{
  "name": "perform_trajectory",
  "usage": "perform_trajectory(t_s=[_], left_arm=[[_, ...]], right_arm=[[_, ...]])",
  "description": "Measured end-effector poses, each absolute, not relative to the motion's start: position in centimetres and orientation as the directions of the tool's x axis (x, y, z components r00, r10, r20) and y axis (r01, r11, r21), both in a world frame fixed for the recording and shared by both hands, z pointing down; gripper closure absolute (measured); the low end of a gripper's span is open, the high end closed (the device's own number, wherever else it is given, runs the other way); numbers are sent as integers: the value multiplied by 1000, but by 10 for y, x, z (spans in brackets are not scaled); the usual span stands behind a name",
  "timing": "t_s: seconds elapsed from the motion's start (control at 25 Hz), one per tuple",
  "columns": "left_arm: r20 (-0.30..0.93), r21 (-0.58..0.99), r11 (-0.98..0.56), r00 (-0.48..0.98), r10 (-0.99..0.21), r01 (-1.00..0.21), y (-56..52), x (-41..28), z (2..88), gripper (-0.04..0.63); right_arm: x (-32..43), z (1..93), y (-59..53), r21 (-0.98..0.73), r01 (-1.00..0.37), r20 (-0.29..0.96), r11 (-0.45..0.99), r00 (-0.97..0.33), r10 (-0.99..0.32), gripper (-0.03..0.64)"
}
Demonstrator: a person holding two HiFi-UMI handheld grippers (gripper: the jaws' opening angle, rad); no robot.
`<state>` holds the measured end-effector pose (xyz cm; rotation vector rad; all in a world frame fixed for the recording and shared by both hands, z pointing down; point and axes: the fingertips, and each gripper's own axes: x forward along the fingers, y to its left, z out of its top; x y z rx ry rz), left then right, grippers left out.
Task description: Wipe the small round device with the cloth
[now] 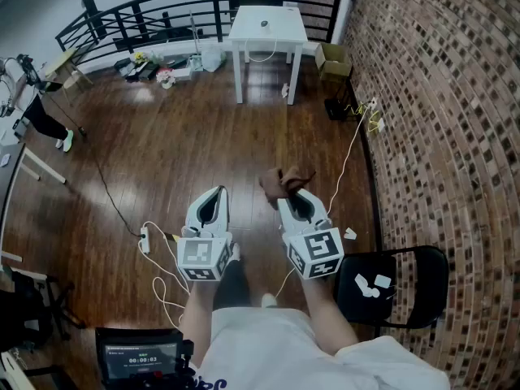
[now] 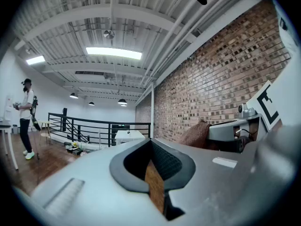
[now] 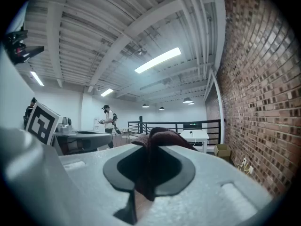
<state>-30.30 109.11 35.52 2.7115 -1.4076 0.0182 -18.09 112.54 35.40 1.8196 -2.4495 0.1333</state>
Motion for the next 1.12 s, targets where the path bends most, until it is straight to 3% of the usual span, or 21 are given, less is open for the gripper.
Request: perform_trajectory(t_s=[0.16, 0.44, 0.68, 1.12], left_arm=[[7, 81, -583, 585, -811, -809, 1007, -307, 361, 580], [-19, 70, -625, 625, -780, -777, 838, -330, 334, 580], [-59, 74, -671, 668, -742, -738, 743, -328, 339, 580], [-24, 82, -633, 633, -774, -770, 578, -281, 359, 580]], right_arm=[[-185, 366, 1042, -20, -956, 124, 292, -292, -948, 583], [-203, 337, 869, 74, -986, 89, 151, -145, -985, 584], [-225, 327, 772, 82, -987, 90, 141, -134, -987, 583], [-142, 353, 596, 10, -997, 131, 71, -69, -989, 583]])
